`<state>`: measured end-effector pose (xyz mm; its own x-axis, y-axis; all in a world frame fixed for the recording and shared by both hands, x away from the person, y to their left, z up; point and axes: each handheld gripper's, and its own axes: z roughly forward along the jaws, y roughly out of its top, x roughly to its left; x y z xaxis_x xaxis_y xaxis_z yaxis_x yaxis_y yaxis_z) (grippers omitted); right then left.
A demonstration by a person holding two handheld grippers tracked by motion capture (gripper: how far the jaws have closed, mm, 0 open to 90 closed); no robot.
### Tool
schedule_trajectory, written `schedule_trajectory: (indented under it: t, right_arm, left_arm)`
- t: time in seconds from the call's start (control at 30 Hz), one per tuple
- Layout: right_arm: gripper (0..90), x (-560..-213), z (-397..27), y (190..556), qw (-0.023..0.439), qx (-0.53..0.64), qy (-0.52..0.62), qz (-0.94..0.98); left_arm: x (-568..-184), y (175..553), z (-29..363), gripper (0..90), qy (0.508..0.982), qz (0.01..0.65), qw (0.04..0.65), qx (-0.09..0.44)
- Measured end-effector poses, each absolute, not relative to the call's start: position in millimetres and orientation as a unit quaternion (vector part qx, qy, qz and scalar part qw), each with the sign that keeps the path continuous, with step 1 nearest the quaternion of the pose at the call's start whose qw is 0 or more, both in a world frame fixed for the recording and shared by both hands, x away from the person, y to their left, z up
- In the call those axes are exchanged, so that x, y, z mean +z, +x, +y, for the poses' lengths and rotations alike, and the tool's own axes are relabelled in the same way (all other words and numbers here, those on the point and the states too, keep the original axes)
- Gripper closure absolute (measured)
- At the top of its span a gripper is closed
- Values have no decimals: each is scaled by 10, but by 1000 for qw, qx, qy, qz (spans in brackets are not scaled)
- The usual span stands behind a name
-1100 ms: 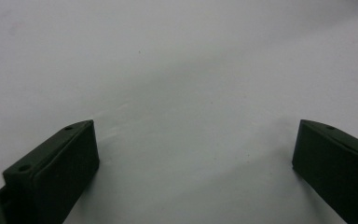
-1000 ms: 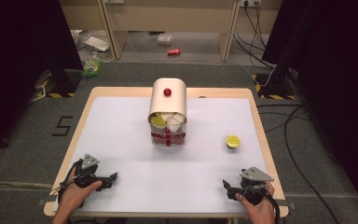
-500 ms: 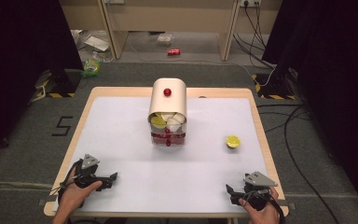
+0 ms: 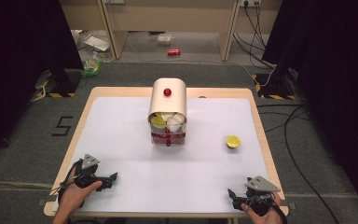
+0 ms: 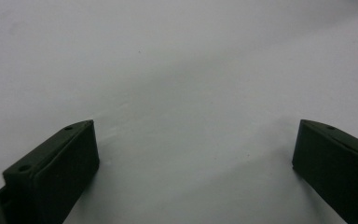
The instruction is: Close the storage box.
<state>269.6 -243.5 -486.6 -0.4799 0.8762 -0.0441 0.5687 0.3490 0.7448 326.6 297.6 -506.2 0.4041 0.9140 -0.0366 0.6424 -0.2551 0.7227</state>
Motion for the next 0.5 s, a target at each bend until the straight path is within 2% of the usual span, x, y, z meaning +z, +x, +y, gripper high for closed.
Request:
schedule_trajectory:
  t: [0.5]
  right_arm:
    - [159, -4897, -2432, 2599, 230, 322, 451, 800]
  left_arm:
    - [-5062, 3266, 2975, 0, 766, 508, 339, 201]
